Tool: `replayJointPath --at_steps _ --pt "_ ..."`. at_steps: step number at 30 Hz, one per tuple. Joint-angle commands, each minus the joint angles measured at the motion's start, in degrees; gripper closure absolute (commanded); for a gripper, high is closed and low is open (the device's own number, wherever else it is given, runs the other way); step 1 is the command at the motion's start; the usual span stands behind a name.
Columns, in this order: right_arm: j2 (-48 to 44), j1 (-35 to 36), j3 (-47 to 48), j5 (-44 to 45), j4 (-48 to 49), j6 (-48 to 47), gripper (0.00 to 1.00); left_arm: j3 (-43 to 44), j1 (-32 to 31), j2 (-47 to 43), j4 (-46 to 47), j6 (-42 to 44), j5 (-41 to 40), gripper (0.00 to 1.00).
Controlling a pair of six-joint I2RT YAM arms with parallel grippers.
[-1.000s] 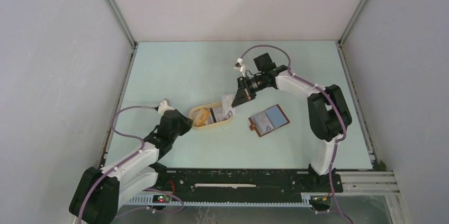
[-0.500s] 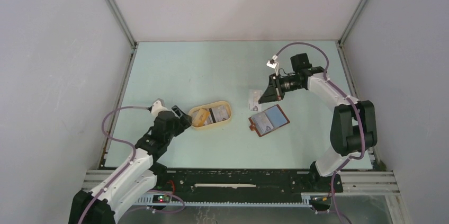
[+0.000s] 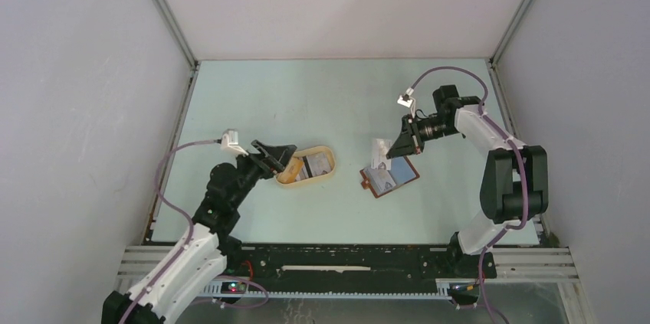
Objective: Put the credit cards into the card holder
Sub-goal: Insert the credit card into the card holder.
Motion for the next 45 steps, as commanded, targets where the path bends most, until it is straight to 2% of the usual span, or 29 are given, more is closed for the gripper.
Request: replayJointPath --at_steps 1,3,9,13,17,23,33,43,45 --pt "0.61 0.02 0.26 -1.98 -4.97 -6.74 1.00 -0.46 -0.19 9.17 23.22 -3.96 13.95 0.10" --pt "1.17 0.02 0.89 -2.45 -6.48 -8.27 1.00 2.79 -2.38 15.00 25.29 -2.59 17.56 0.11" --pt "3.00 0.54 2.79 -3.77 -11.18 -12.92 1.00 11.97 -13.89 31.04 30.73 4.64 18.46 0.13" --pt "2.76 0.63 3.05 -3.93 -11.89 -14.09 1.00 15.65 -17.36 42.97 36.88 5.45 19.94 0.17" --pt "2.82 0.70 3.25 -4.25 -12.54 -14.96 1.00 18.96 -18.51 51.13 41.67 4.87 21.61 0.21" --pt "3.27 0.64 3.97 -4.47 -14.07 -16.55 1.00 21.47 -20.12 55.22 42.66 5.02 21.89 0.22" --pt "4.35 0.72 5.19 -5.50 -17.20 -19.79 1.00 25.73 -21.90 62.76 45.98 2.30 25.17 0.36" --pt "4.56 0.81 5.37 -5.44 -17.66 -20.32 1.00 27.65 -22.81 66.07 48.74 0.10 27.44 0.49" --pt "4.75 0.81 5.46 -5.44 -17.68 -20.40 1.00 27.98 -22.88 66.69 48.95 -0.42 27.85 0.54"
